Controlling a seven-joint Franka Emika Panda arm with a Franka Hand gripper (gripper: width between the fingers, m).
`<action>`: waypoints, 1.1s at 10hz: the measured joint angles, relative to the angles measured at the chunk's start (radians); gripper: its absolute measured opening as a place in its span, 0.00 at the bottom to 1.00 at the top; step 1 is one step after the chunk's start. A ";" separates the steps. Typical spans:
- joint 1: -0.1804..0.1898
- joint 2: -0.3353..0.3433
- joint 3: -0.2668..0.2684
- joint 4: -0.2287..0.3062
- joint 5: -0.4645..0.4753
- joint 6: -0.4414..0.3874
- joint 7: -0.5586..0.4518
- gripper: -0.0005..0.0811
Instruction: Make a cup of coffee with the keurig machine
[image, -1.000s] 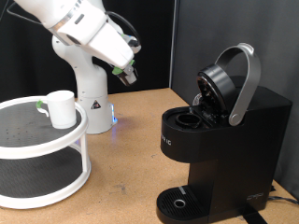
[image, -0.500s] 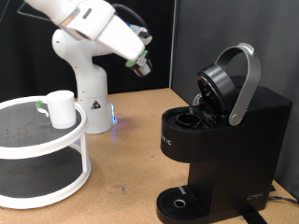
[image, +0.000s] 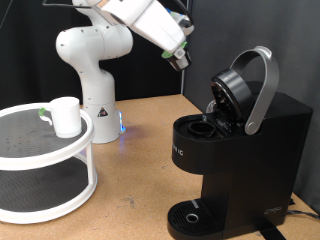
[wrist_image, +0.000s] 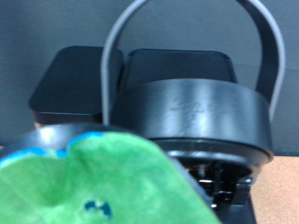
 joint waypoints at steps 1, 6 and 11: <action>0.001 0.001 0.016 -0.001 0.000 0.034 0.010 0.59; 0.001 0.005 0.043 -0.003 0.005 0.084 0.013 0.59; 0.001 0.026 0.055 -0.050 -0.024 0.137 -0.002 0.59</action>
